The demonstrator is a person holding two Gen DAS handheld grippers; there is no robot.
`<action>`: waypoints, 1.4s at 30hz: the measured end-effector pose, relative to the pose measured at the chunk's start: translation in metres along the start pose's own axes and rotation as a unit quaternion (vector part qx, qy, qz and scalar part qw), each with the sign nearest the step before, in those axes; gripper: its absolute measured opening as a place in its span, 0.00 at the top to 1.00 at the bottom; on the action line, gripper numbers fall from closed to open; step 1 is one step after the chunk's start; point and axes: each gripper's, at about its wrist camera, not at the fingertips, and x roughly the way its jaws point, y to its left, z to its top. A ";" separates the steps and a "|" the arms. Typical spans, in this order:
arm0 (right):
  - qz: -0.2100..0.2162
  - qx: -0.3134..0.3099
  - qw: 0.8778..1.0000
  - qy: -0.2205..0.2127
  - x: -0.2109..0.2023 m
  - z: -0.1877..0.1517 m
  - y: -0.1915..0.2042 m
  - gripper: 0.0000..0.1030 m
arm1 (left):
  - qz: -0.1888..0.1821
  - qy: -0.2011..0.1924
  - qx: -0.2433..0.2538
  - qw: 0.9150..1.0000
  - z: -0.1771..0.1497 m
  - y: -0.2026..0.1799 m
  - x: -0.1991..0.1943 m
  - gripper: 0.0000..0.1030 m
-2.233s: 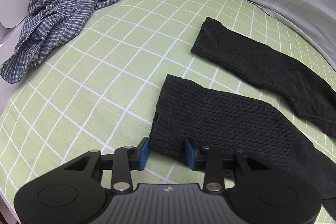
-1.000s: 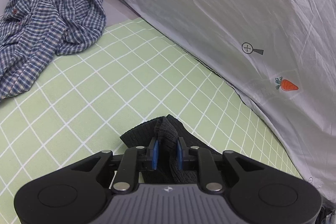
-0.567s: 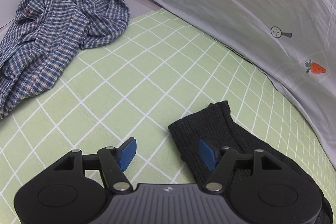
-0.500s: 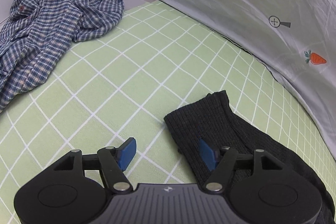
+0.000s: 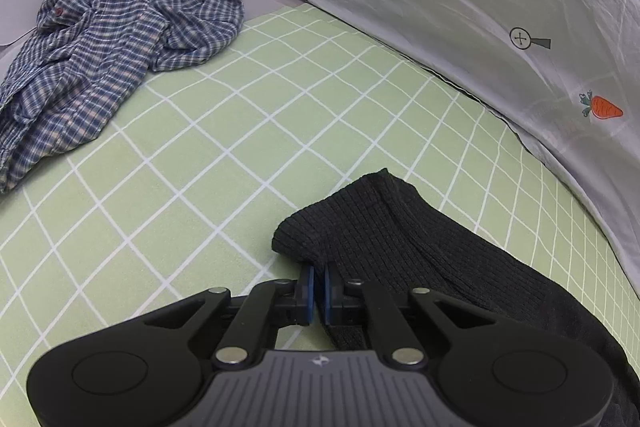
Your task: Fold clothes
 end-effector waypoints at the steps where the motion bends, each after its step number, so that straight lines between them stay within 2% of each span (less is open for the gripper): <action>1: -0.001 -0.004 1.000 0.001 -0.004 -0.005 0.000 0.01 | 0.006 -0.001 0.003 1.000 -0.006 0.005 -0.006 0.95; 5: 0.008 0.003 1.000 0.009 -0.020 -0.030 -0.006 0.01 | 0.030 0.005 0.003 1.000 -0.037 0.033 -0.030 0.95; 12: 0.017 0.040 0.999 0.026 -0.045 -0.073 -0.025 0.01 | 0.052 0.023 -0.050 0.997 -0.090 0.104 -0.074 0.95; 17: 0.031 0.103 0.994 0.037 -0.054 -0.091 -0.049 0.01 | 0.065 0.027 -0.103 0.992 -0.109 0.148 -0.094 0.94; 21: 0.040 0.150 0.988 0.026 -0.063 -0.100 -0.075 0.01 | 0.063 0.011 -0.112 0.992 -0.110 0.152 -0.109 0.87; 23: 0.035 0.175 0.984 0.011 -0.067 -0.102 -0.090 0.01 | 0.075 -0.004 -0.094 0.993 -0.108 0.141 -0.116 0.79; 25: 0.026 0.206 0.978 -0.009 -0.071 -0.103 -0.107 0.01 | 0.070 -0.009 -0.058 0.996 -0.107 0.121 -0.120 0.73; 27: 0.018 0.245 0.969 -0.032 -0.076 -0.101 -0.128 0.01 | 0.064 -0.014 -0.021 0.998 -0.107 0.100 -0.123 0.62; 29: 0.004 0.272 0.961 -0.047 -0.074 -0.097 -0.146 0.01 | 0.059 -0.019 0.016 0.998 -0.106 0.080 -0.127 0.38; 31: -0.026 0.273 0.960 -0.049 -0.067 -0.091 -0.160 0.02 | 0.053 -0.020 0.058 0.997 -0.107 0.058 -0.128 0.30; 35: -0.066 0.237 0.968 -0.040 -0.046 -0.078 -0.175 0.02 | 0.025 0.018 0.166 0.986 -0.127 -0.002 -0.106 0.29; 39: -0.085 0.218 0.972 -0.030 -0.027 -0.071 -0.188 0.02 | -0.025 0.061 0.212 0.975 -0.148 -0.047 -0.081 0.29; 41: -0.080 0.215 0.973 -0.029 -0.019 -0.069 -0.194 0.02 | -0.023 0.073 0.237 0.968 -0.159 -0.066 -0.070 0.29; 42: -0.073 0.218 0.973 -0.029 -0.016 -0.068 -0.197 0.07 | -0.020 0.079 0.250 0.965 -0.164 -0.074 -0.066 0.29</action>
